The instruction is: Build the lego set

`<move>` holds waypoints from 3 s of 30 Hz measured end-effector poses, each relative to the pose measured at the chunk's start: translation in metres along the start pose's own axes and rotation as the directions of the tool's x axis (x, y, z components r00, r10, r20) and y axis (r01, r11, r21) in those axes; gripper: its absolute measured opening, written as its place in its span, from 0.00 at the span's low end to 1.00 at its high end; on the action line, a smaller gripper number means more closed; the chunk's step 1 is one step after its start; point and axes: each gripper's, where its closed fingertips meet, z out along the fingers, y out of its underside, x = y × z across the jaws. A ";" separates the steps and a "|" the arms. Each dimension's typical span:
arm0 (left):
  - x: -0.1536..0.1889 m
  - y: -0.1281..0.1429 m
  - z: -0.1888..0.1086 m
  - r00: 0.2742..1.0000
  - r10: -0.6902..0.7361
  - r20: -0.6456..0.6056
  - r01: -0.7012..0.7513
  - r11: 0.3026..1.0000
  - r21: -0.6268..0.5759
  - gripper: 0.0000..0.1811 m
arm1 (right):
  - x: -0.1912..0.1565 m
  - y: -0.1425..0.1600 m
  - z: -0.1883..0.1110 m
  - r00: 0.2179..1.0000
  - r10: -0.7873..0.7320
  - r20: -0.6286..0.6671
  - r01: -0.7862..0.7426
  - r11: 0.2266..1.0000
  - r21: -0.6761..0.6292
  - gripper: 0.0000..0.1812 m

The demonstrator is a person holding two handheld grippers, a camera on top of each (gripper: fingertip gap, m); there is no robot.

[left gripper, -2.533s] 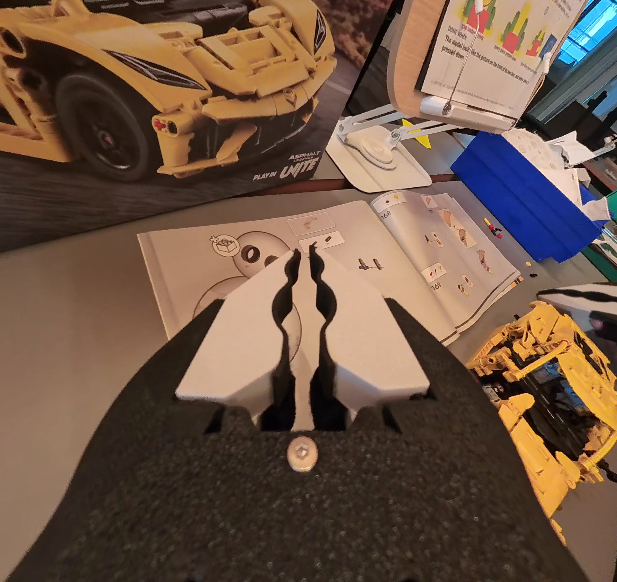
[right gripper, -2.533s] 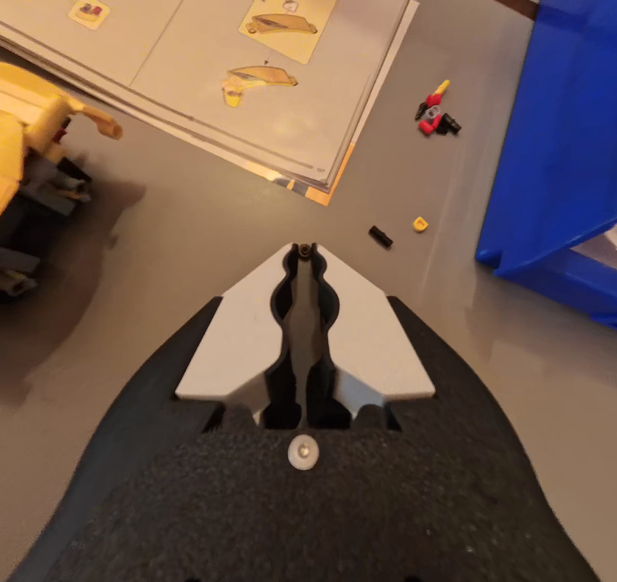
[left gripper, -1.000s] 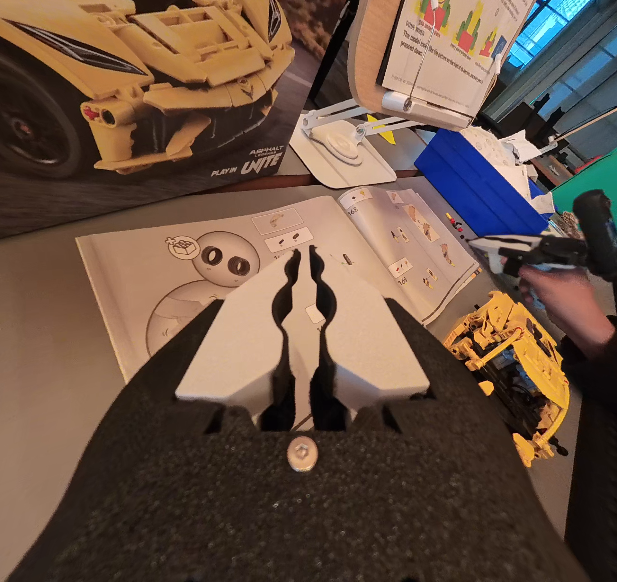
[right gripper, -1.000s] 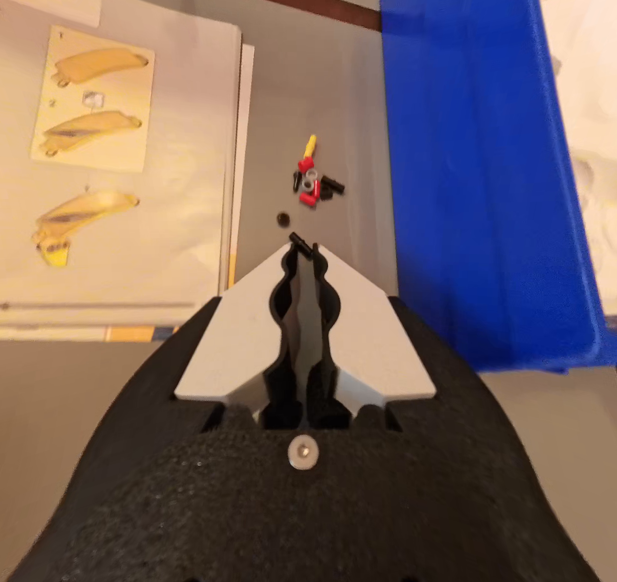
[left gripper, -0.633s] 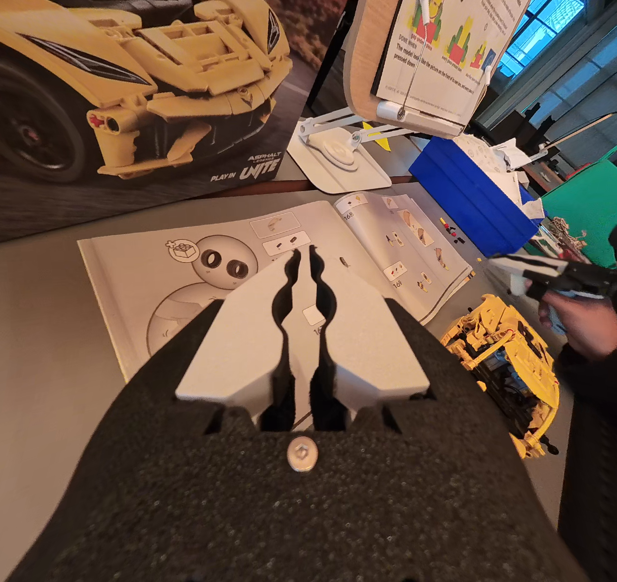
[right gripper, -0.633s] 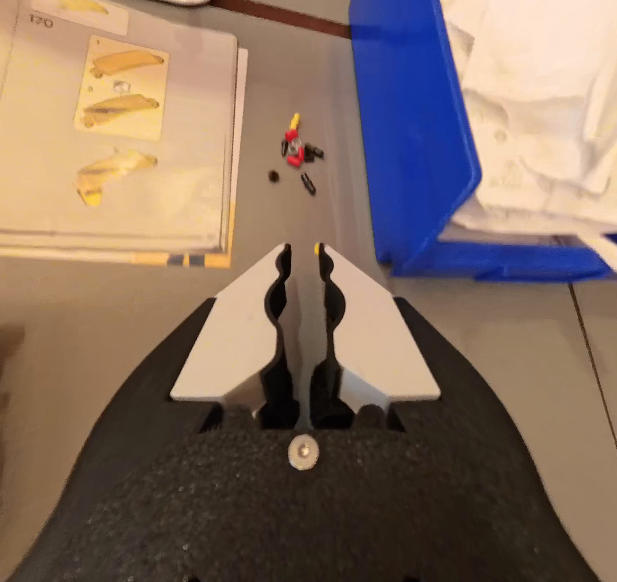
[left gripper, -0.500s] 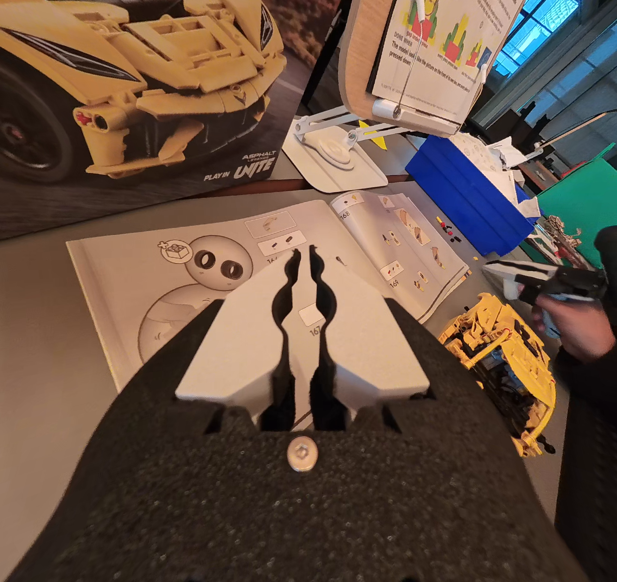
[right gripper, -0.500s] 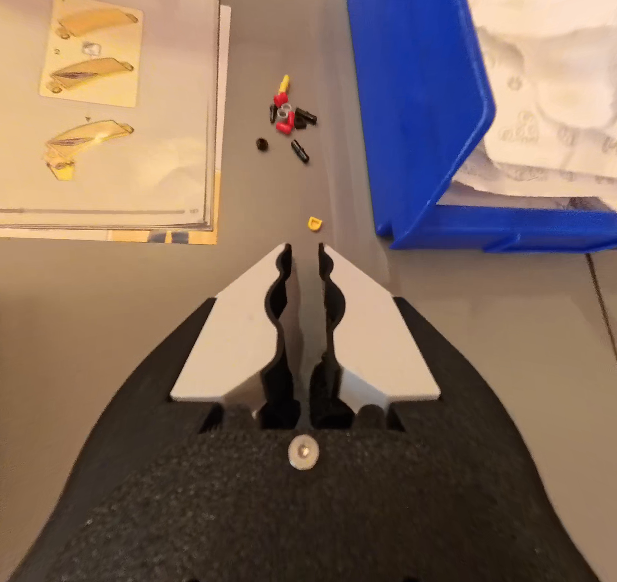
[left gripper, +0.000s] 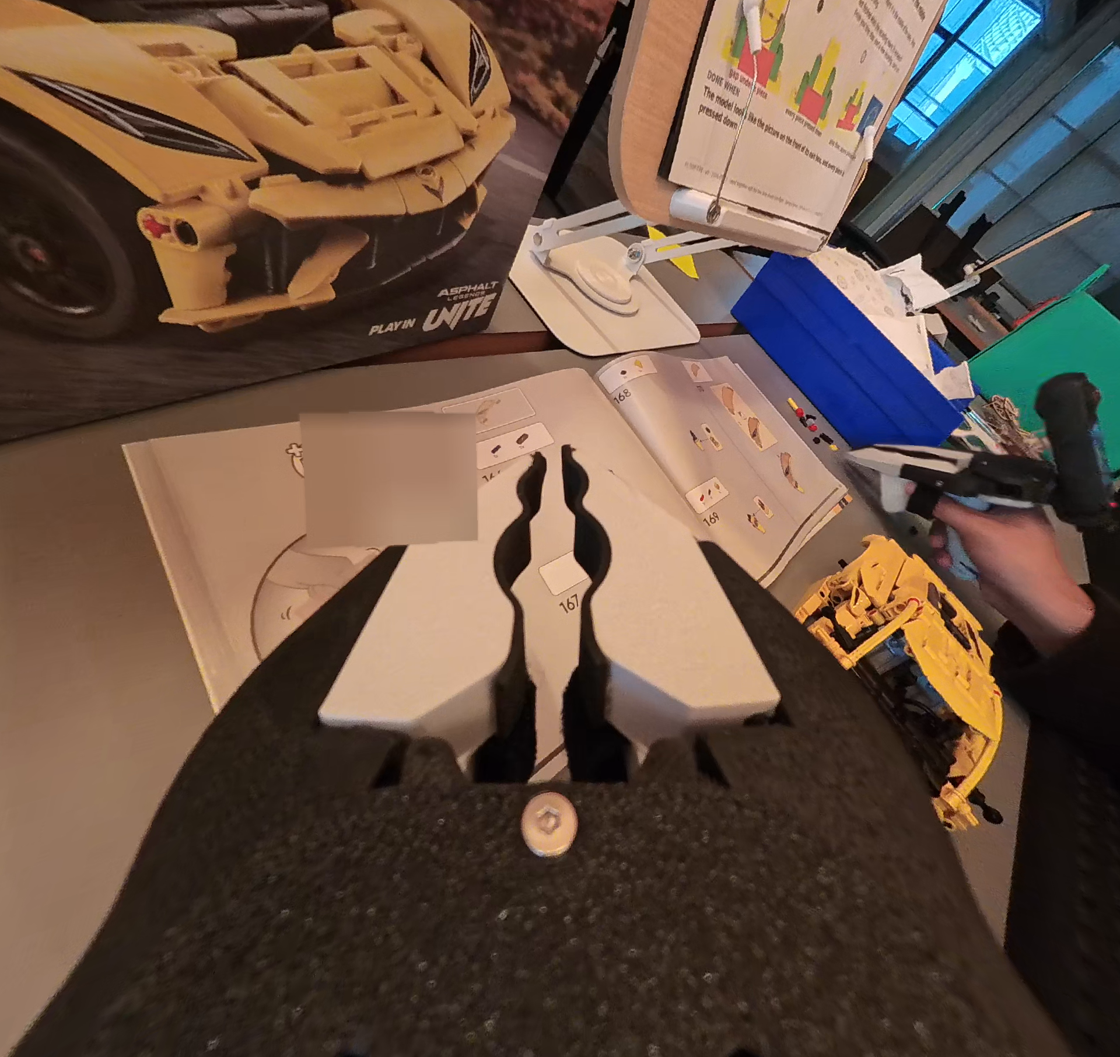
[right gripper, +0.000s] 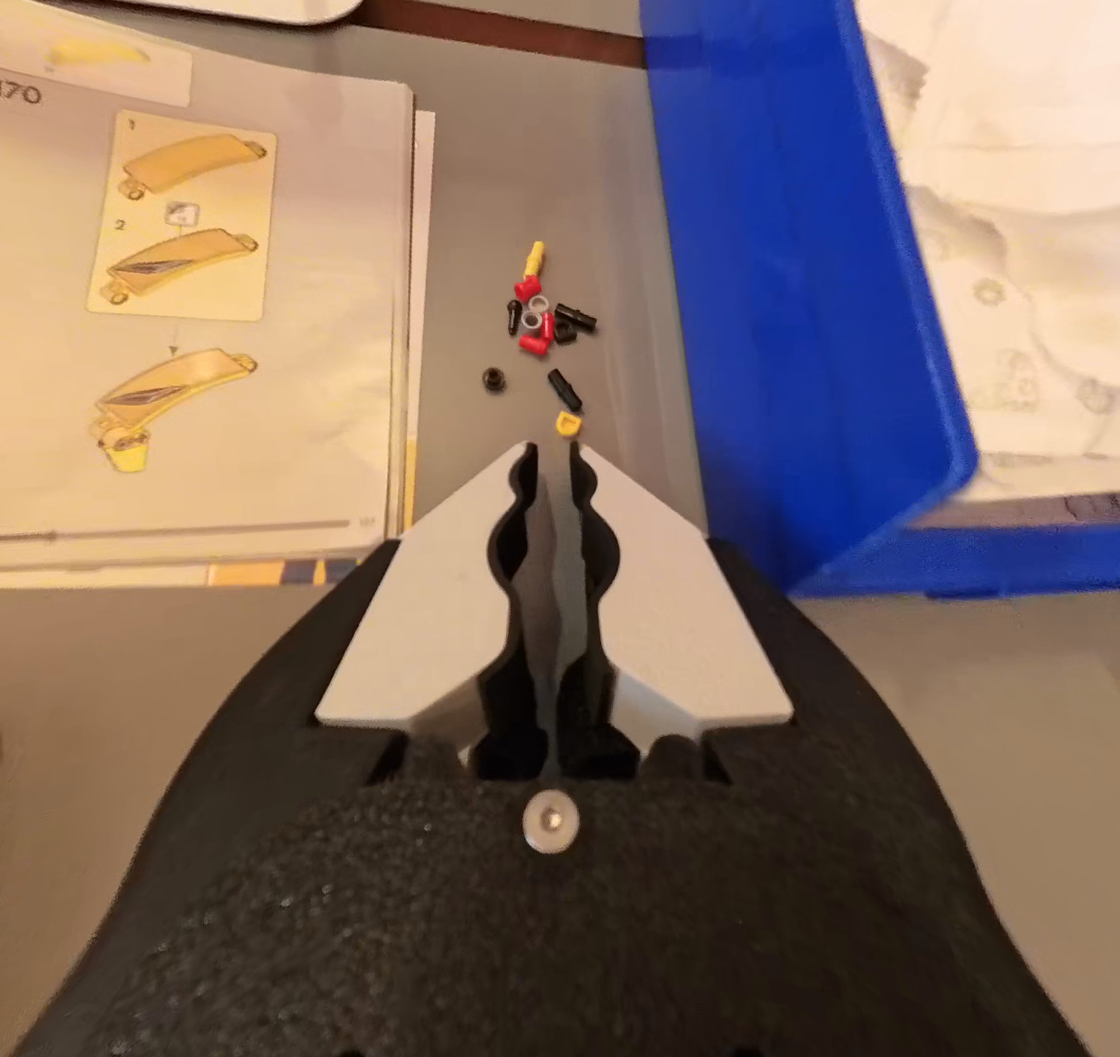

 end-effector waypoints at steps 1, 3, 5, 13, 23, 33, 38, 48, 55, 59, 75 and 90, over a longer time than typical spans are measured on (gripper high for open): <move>0.000 0.000 0.000 1.000 0.000 0.001 0.000 1.000 0.001 0.03 | 0.000 0.005 -0.006 1.000 0.000 0.008 0.000 1.000 -0.004 0.06; -0.002 0.000 -0.001 1.000 -0.005 0.002 0.005 1.000 0.003 0.03 | -0.001 0.019 -0.023 0.999 0.009 0.043 -0.008 1.000 -0.022 0.07; -0.003 0.000 -0.001 1.000 -0.011 0.000 0.011 1.000 0.002 0.03 | 0.004 0.035 -0.044 0.999 0.007 0.044 -0.006 1.000 -0.020 0.08; 0.001 0.004 0.003 1.000 -0.014 -0.013 0.014 1.000 -0.011 0.03 | 0.026 0.074 -0.072 0.996 0.002 0.089 0.001 0.999 -0.034 0.18; 0.000 0.003 0.002 1.000 -0.020 -0.013 0.019 1.000 -0.006 0.03 | 0.020 0.081 -0.073 0.983 -0.012 0.184 0.018 0.999 -0.027 0.17; -0.001 0.002 0.002 1.000 -0.020 -0.010 0.020 1.000 -0.005 0.03 | 0.012 0.061 -0.052 0.986 -0.122 0.115 0.122 0.992 0.002 0.04; 0.000 0.002 0.002 1.000 -0.016 -0.011 0.016 1.000 -0.005 0.03 | -0.006 0.018 -0.020 0.986 -0.126 0.108 0.121 0.992 0.047 0.04; 0.001 0.002 0.001 1.000 -0.021 -0.019 0.021 1.000 -0.003 0.03 | -0.016 -0.012 0.024 0.990 -0.100 0.103 0.097 0.995 0.034 0.04; -0.004 0.004 0.001 1.000 -0.018 0.005 0.018 1.000 -0.013 0.03 | -0.028 -0.017 -0.012 0.979 -0.089 0.186 0.063 0.988 0.142 0.11; -0.008 0.007 -0.003 0.999 -0.002 0.044 0.004 0.999 -0.043 0.03 | -0.067 0.003 -0.061 0.926 -0.041 0.375 -0.018 0.988 0.152 0.12; 0.070 0.065 -0.057 0.985 0.156 0.075 -0.146 0.981 -0.124 0.04 | -0.107 0.028 -0.111 0.924 -0.083 0.374 0.015 0.984 0.180 0.14; 0.124 0.156 -0.041 0.991 -0.131 0.035 0.136 0.966 -0.219 0.30 | -0.141 0.035 -0.147 0.526 0.181 0.831 -0.265 0.963 -0.042 0.38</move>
